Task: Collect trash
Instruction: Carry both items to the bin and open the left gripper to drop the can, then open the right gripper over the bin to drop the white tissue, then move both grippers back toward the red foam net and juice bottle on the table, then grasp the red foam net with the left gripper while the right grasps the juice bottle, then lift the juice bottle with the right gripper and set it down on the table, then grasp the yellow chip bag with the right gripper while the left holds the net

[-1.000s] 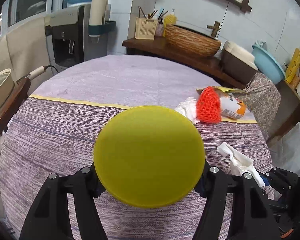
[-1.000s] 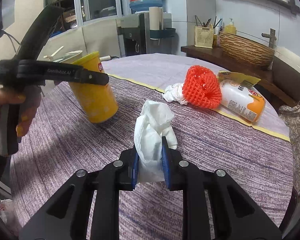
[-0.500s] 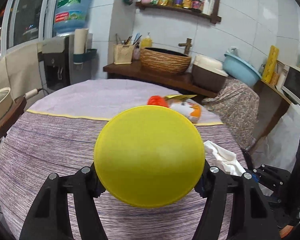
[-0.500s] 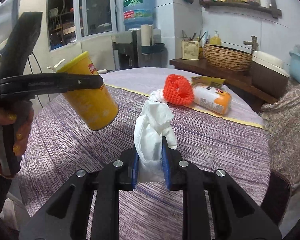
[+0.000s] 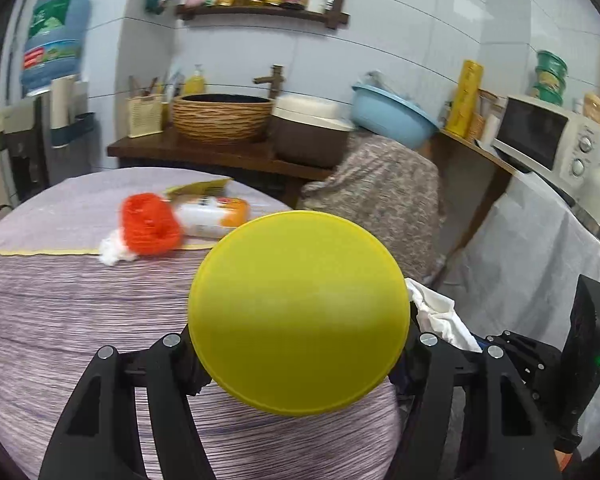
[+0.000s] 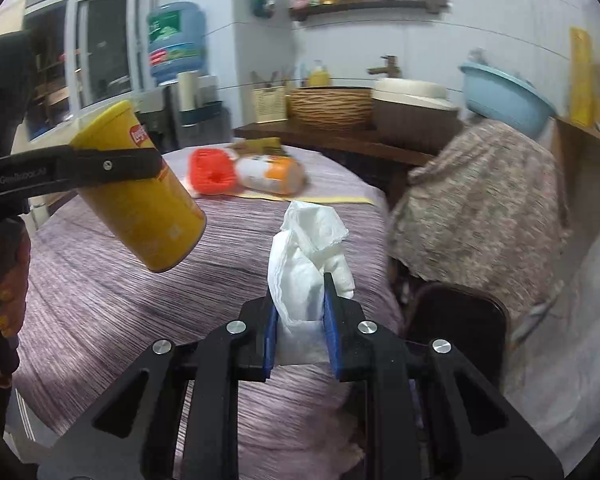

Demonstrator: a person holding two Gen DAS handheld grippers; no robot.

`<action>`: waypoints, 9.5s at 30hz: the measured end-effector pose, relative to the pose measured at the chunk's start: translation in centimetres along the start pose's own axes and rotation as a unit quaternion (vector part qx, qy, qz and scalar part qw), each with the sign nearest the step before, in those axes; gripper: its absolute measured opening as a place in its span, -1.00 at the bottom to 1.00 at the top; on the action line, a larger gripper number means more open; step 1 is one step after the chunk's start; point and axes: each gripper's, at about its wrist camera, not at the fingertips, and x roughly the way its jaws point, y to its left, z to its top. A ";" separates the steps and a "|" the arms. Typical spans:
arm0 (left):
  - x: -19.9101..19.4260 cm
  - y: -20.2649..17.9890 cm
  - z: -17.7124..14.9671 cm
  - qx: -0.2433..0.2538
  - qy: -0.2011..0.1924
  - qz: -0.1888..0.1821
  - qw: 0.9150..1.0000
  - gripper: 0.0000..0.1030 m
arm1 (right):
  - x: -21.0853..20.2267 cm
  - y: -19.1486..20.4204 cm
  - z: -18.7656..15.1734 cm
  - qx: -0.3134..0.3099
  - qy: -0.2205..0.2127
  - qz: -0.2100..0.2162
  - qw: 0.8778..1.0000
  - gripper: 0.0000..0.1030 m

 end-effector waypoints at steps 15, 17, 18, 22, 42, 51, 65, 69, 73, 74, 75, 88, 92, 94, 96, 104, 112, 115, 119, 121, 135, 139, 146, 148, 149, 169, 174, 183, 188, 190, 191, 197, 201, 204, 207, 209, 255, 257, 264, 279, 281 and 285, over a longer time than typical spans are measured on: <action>12.2 -14.5 -3.0 0.059 0.100 -0.102 0.988 0.27 | -2.9 -14.3 -6.9 0.126 0.019 -0.128 0.984 -0.59; 13.8 -15.8 -3.7 0.064 0.115 -0.105 0.986 0.27 | -3.1 -15.6 -7.8 0.135 0.020 -0.143 0.980 -0.59; 14.8 -16.5 -4.1 0.068 0.122 -0.105 0.985 0.27 | -3.1 -16.4 -8.5 0.143 0.023 -0.148 0.978 -0.59; 19.0 -18.5 -6.1 0.076 0.156 -0.092 0.980 0.27 | -2.7 -18.5 -10.4 0.165 0.039 -0.155 0.973 -0.59; 27.7 -18.6 -11.5 0.049 0.271 -0.063 0.959 0.68 | -0.6 -21.3 -13.5 0.192 0.078 -0.157 0.966 -0.59; 20.4 -19.1 -7.1 0.048 0.149 -0.071 0.985 0.73 | 2.6 -20.8 -12.8 0.179 0.098 -0.126 0.971 -0.59; 12.9 -15.2 -4.0 0.011 0.085 -0.058 0.995 0.85 | 9.1 -19.7 -12.7 0.194 0.140 -0.091 0.967 -0.07; 12.3 -13.3 -4.0 -0.007 0.087 -0.048 0.995 0.85 | 9.6 -19.2 -12.6 0.189 0.137 -0.110 0.966 0.41; 11.6 -12.0 -4.3 -0.011 0.092 -0.041 0.995 0.85 | 9.6 -18.5 -12.4 0.186 0.142 -0.106 0.967 0.44; 11.3 -11.6 -4.3 -0.012 0.091 -0.039 0.995 0.85 | 9.5 -18.2 -12.2 0.182 0.142 -0.107 0.967 0.44; 10.9 -11.2 -4.2 -0.013 0.088 -0.037 0.995 0.85 | 9.4 -18.0 -12.0 0.179 0.142 -0.107 0.968 0.45; 4.9 -2.9 -3.3 -0.026 0.055 0.038 0.997 0.90 | 6.9 -13.1 -4.9 0.112 0.088 -0.056 0.988 0.50; 3.4 0.3 -3.1 -0.030 0.052 0.075 0.995 0.90 | 6.6 -9.5 -1.8 0.064 0.065 -0.014 0.996 0.53; 2.7 1.9 -3.1 -0.037 0.051 0.089 0.994 0.90 | 6.6 -7.8 -0.5 0.040 0.056 0.002 0.998 0.55; 1.8 3.9 -3.0 -0.048 0.048 0.109 0.992 0.90 | 6.5 -6.1 0.8 0.015 0.049 0.017 0.999 0.56; -0.2 8.3 -2.4 -0.068 0.045 0.133 0.988 0.90 | 7.7 -0.7 4.2 -0.056 0.042 0.053 0.996 0.58; 0.5 12.0 -0.8 -0.067 0.055 0.161 0.983 0.90 | 10.1 3.3 6.4 -0.125 0.051 0.072 0.988 0.59; 1.6 13.7 0.0 -0.064 0.063 0.173 0.981 0.89 | 11.3 4.5 7.0 -0.147 0.055 0.074 0.985 0.59; 3.4 16.0 1.1 -0.074 0.073 0.176 0.979 0.87 | 12.8 5.1 7.6 -0.151 0.064 0.081 0.983 0.59; 4.2 16.8 1.7 -0.075 0.076 0.180 0.978 0.86 | 13.5 5.1 8.0 -0.149 0.069 0.083 0.983 0.59; 10.3 18.6 6.5 -0.073 0.069 0.142 0.985 0.70 | 17.5 5.3 10.0 -0.163 0.089 0.075 0.980 0.59; 13.1 19.1 6.5 -0.068 0.091 0.133 0.985 0.32 | 18.4 5.6 10.2 -0.174 0.092 0.075 0.978 0.59; 12.4 20.0 5.0 -0.114 0.103 0.079 0.985 -0.61 | 20.1 6.0 12.0 -0.209 0.082 0.069 0.972 0.59; 11.4 19.6 4.8 -0.110 0.101 0.075 0.986 -0.63 | 21.1 6.2 12.6 -0.213 0.082 0.068 0.971 0.59; 10.9 19.4 4.7 -0.110 0.098 0.072 0.986 -0.64 | 21.5 6.3 12.9 -0.216 0.082 0.070 0.970 0.59; 3.4 19.3 2.6 -0.093 0.048 0.079 0.991 -0.64 | 30.8 12.5 12.6 -0.463 0.090 0.007 0.882 0.51; 3.4 19.7 2.0 -0.101 0.053 0.076 0.991 -0.64 | 31.2 12.7 13.2 -0.457 0.094 0.008 0.884 0.34; 2.3 19.0 1.6 -0.102 0.046 0.070 0.991 -0.63 | 27.7 13.7 12.0 -0.433 0.111 0.043 0.894 0.20; 0.7 18.4 0.5 -0.107 0.039 0.078 0.990 -0.64 | 24.0 14.0 10.8 -0.386 0.118 0.082 0.911 0.20; -0.1 18.0 -0.2 -0.110 0.037 0.077 0.990 -0.63 | 22.0 13.7 10.4 -0.354 0.115 0.102 0.923 0.20; -0.2 18.0 -0.3 -0.111 0.038 0.076 0.990 -0.63 | 21.2 13.5 10.2 -0.338 0.114 0.112 0.928 0.20; -1.3 16.3 -2.0 -0.120 0.040 0.063 0.990 -0.63 | 15.4 12.6 7.7 -0.282 0.088 0.136 0.946 0.20; -1.7 15.0 -2.5 -0.120 0.038 0.051 0.991 -0.63 | 11.8 11.6 6.9 -0.241 0.064 0.147 0.957 0.20; -2.1 14.3 -2.8 -0.117 0.037 0.046 0.991 -0.63 | 10.2 11.1 6.2 -0.227 0.058 0.152 0.960 0.20; -2.7 13.8 -3.1 -0.119 0.033 0.043 0.991 -0.63 | 9.4 10.6 5.2 -0.215 0.058 0.149 0.963 0.20; -3.4 13.8 -3.2 -0.120 0.026 0.044 0.991 -0.63 | 8.8 10.3 5.0 -0.192 0.054 0.163 0.966 0.20; -10.6 16.9 -6.2 -0.160 -0.014 0.096 0.982 -0.63 | 7.3 14.5 0.4 -0.268 0.034 0.098 0.958 0.89; -10.3 16.5 -6.1 -0.157 -0.013 0.093 0.983 -0.63 | 8.5 14.2 0.4 -0.269 0.042 0.086 0.958 0.89; -10.0 15.7 -6.0 -0.150 -0.011 0.091 0.984 -0.63 | 13.0 15.4 0.4 -0.295 0.085 0.087 0.948 0.40; -9.3 14.0 -5.1 -0.130 -0.005 0.079 0.988 -0.63 | 12.1 11.5 3.1 -0.196 0.062 0.107 0.973 -0.71; -9.0 13.2 -4.7 -0.123 -0.007 0.071 0.990 -0.63 | 11.2 10.4 3.5 -0.184 0.054 0.101 0.976 -0.71; -7.7 10.7 -3.8 -0.104 -0.003 0.045 0.994 -0.63 | 8.8 7.4 4.1 -0.159 0.035 0.083 0.983 -0.71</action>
